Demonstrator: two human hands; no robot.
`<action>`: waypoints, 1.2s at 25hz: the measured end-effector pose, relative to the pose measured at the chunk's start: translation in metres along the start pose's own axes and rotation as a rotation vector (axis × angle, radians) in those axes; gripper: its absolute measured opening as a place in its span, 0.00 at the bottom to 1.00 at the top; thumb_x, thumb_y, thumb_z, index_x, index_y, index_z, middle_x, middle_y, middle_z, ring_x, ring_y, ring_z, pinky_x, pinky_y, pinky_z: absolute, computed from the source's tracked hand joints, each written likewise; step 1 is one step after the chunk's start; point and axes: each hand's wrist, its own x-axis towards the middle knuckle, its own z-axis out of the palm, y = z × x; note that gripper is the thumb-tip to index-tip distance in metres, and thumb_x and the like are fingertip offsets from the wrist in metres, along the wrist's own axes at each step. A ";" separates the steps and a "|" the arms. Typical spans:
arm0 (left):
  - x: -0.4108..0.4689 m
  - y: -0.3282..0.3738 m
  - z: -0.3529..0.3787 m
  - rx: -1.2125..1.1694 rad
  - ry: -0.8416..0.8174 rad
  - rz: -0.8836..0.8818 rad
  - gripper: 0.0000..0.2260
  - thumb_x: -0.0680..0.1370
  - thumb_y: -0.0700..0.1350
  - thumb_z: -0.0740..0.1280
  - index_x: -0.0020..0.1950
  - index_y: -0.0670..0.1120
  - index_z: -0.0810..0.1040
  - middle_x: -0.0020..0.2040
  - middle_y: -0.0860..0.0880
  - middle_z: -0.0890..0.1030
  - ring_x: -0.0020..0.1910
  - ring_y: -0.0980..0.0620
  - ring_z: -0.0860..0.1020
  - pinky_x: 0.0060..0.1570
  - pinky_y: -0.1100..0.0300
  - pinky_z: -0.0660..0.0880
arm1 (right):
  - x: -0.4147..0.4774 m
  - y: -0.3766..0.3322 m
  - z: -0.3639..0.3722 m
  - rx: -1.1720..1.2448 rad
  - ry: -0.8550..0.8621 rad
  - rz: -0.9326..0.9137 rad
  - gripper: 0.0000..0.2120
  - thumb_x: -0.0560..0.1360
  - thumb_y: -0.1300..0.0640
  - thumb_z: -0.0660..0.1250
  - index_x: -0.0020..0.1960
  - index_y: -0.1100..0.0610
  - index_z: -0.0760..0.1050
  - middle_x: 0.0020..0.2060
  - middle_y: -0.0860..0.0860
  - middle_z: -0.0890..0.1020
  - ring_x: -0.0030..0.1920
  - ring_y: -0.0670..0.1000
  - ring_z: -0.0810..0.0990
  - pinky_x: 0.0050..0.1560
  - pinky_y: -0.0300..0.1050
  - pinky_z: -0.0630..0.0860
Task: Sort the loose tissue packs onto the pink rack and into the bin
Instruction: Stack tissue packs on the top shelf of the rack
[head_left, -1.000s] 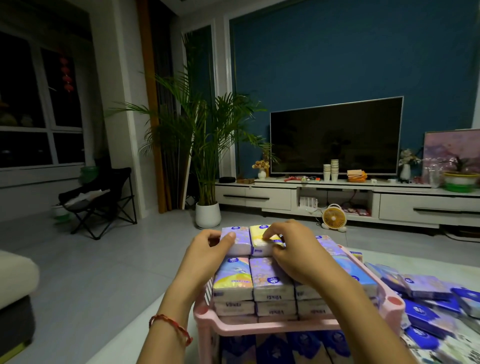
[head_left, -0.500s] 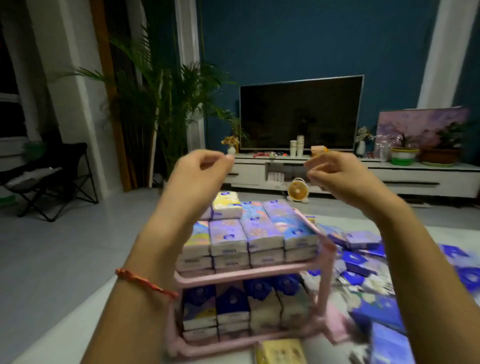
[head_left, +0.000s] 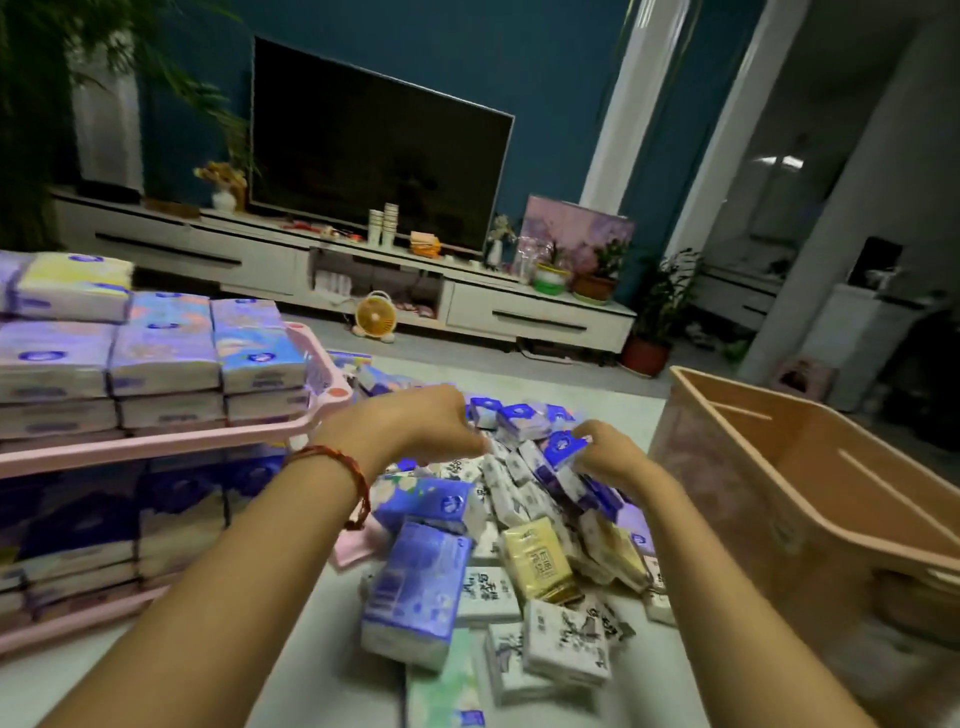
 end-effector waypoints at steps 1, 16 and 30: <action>0.007 0.005 0.008 -0.030 0.036 0.036 0.16 0.79 0.50 0.61 0.58 0.40 0.77 0.57 0.42 0.79 0.52 0.46 0.78 0.48 0.60 0.72 | 0.001 0.014 0.007 -0.023 -0.002 0.030 0.22 0.73 0.64 0.63 0.66 0.62 0.68 0.63 0.60 0.74 0.62 0.58 0.73 0.57 0.45 0.70; 0.025 0.020 0.032 -0.125 0.024 0.131 0.14 0.79 0.50 0.60 0.61 0.45 0.74 0.59 0.46 0.77 0.56 0.49 0.76 0.54 0.58 0.71 | 0.010 0.028 0.022 0.098 0.228 0.135 0.20 0.70 0.55 0.68 0.57 0.58 0.63 0.52 0.57 0.77 0.52 0.59 0.78 0.50 0.57 0.78; -0.015 -0.035 -0.037 -0.297 0.641 0.240 0.42 0.67 0.42 0.75 0.76 0.50 0.54 0.72 0.51 0.61 0.70 0.54 0.63 0.65 0.65 0.61 | -0.051 -0.142 -0.050 1.415 -0.529 -0.190 0.22 0.63 0.58 0.68 0.57 0.60 0.74 0.51 0.59 0.77 0.48 0.55 0.76 0.52 0.48 0.73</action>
